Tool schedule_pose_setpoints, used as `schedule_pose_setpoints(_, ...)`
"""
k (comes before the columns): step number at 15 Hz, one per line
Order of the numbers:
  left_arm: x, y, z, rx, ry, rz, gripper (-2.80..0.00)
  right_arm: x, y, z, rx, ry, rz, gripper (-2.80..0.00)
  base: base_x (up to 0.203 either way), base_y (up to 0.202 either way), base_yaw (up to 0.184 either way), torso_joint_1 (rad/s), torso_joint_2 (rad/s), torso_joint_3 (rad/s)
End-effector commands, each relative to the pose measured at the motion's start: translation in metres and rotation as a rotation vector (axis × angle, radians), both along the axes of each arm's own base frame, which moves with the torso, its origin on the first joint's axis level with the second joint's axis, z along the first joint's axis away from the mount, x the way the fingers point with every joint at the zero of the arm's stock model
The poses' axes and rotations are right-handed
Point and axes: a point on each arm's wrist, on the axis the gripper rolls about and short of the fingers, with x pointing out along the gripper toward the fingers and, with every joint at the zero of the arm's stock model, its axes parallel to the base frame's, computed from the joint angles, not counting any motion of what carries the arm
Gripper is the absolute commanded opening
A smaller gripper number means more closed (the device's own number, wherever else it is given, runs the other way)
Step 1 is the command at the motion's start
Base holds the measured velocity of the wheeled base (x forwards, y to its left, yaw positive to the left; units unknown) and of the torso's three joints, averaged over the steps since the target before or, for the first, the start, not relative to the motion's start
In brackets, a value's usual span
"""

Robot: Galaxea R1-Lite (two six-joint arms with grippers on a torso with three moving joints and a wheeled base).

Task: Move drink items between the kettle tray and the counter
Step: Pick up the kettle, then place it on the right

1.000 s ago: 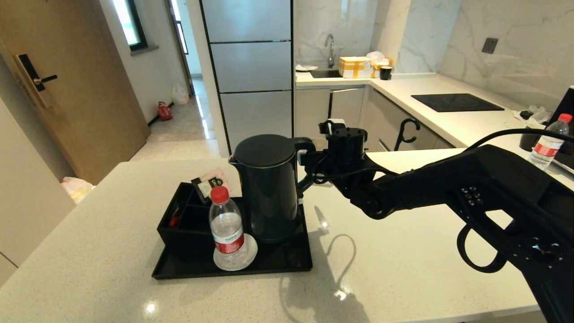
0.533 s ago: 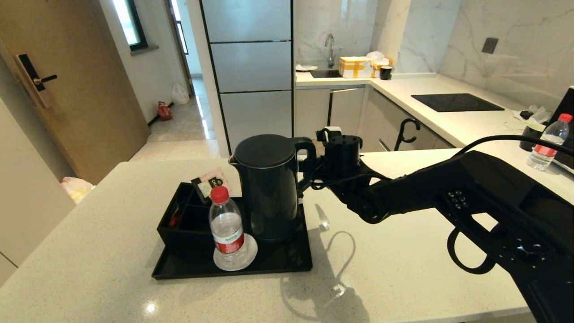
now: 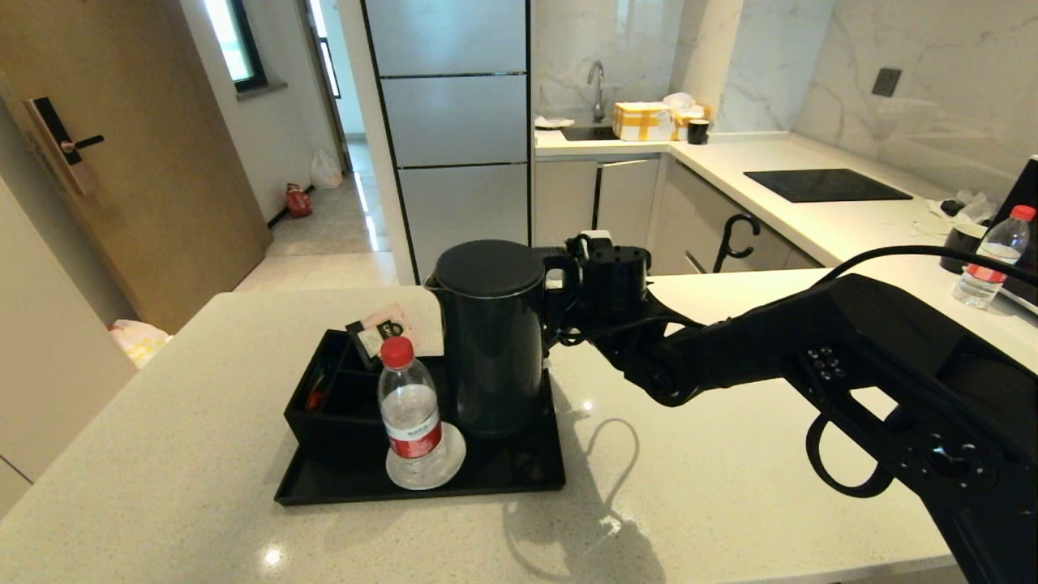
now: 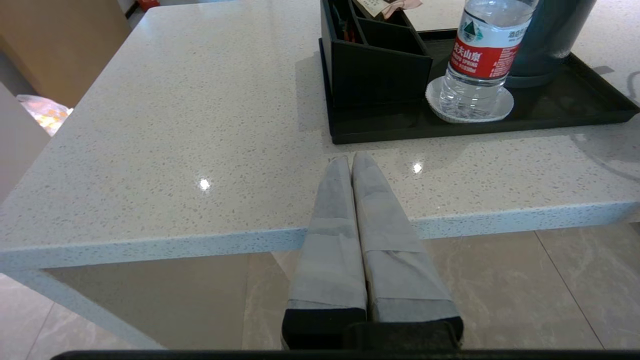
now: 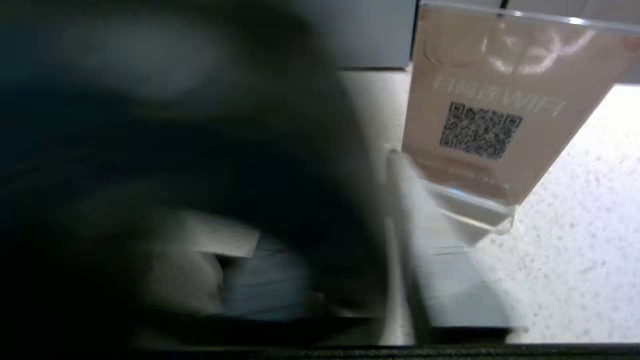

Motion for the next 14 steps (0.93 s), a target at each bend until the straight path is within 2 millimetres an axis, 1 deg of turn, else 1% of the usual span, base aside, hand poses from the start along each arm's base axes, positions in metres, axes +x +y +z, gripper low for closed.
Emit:
schedule_pose_setpoints(1,0.000,0.000,0.000,0.000,0.000,0.001,-2.80,-0.001,-0.001,0.007,0.011,-0.012,-0.008,-2.80,0.000,0.000,0.000,0.000,0.00,0.000)
schedule_pose_setpoints(2,0.000,0.000,0.000,0.000,0.001,0.002,-2.80,-0.001,-0.002,0.009,0.012,-0.015,-0.009,-2.80,0.000,0.000,0.000,0.000,0.00,0.000)
schedule_pose_setpoints(5,0.000,0.000,0.000,0.000,0.000,0.000,-2.80,-0.007,-0.011,0.035,0.041,-0.045,-0.019,-2.80,0.000,0.000,0.000,0.000,0.00,0.000)
schedule_pose_setpoints(11,0.000,0.000,0.000,0.000,-0.001,0.000,-2.80,-0.022,-0.020,0.065,0.088,-0.074,-0.023,-2.80,0.000,0.000,0.000,0.000,0.00,0.000)
schedule_pose_setpoints(12,0.000,0.000,0.000,0.000,-0.001,0.000,-2.80,-0.022,-0.021,0.068,0.092,-0.083,-0.028,-2.80,0.000,0.000,0.000,0.000,0.00,0.000)
schedule_pose_setpoints(13,0.000,0.000,0.000,0.000,0.001,0.002,-2.80,-0.020,-0.028,0.074,0.093,-0.092,-0.048,-2.80,0.000,0.000,0.000,0.000,0.00,0.000)
schedule_pose_setpoints(14,0.000,0.000,0.000,0.000,0.001,0.000,-2.80,-0.020,-0.030,0.074,0.091,-0.093,-0.054,-2.80,0.000,0.000,0.000,0.000,0.00,0.000)
